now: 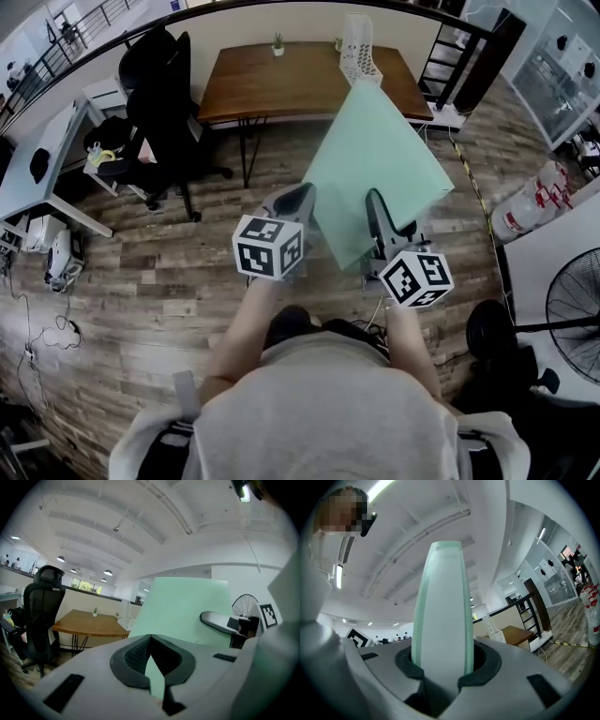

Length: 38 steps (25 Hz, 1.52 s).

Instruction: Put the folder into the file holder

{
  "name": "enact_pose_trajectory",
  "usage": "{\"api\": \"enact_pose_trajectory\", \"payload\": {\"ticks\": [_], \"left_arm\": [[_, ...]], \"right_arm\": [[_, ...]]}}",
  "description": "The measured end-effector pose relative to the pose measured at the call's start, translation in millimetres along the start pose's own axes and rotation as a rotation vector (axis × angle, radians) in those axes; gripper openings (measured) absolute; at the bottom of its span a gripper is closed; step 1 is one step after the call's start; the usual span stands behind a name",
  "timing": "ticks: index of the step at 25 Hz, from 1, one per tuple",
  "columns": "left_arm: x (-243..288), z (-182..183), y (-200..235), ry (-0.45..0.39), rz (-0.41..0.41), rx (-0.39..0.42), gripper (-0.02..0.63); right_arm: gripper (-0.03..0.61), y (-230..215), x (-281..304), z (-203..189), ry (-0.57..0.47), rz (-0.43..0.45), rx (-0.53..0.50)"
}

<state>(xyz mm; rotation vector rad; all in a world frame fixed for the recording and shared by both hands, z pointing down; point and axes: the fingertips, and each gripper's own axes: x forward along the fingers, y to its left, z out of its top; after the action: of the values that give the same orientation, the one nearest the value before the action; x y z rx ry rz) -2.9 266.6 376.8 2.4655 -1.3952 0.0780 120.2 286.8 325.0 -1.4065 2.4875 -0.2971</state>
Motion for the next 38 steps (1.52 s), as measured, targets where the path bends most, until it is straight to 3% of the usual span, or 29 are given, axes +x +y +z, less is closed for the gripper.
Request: {"api": "enact_pose_trajectory", "payload": {"ticks": [9,21,38], "left_arm": [[22.2,6.8,3.9,-0.037,0.03,0.02,0.012],[91.1,21.4,48.5,-0.033,0.0,-0.008,0.012],[216.0,146.8,177.4,-0.143,-0.078,0.059,0.012]], "right_arm": [[0.161,-27.7,13.7,-0.2,0.015,-0.001,-0.033],[0.163,-83.9,67.7,-0.7,0.021,-0.102,-0.042],[0.166,-118.1,251.2,43.9,-0.136,-0.142,-0.099]]}}
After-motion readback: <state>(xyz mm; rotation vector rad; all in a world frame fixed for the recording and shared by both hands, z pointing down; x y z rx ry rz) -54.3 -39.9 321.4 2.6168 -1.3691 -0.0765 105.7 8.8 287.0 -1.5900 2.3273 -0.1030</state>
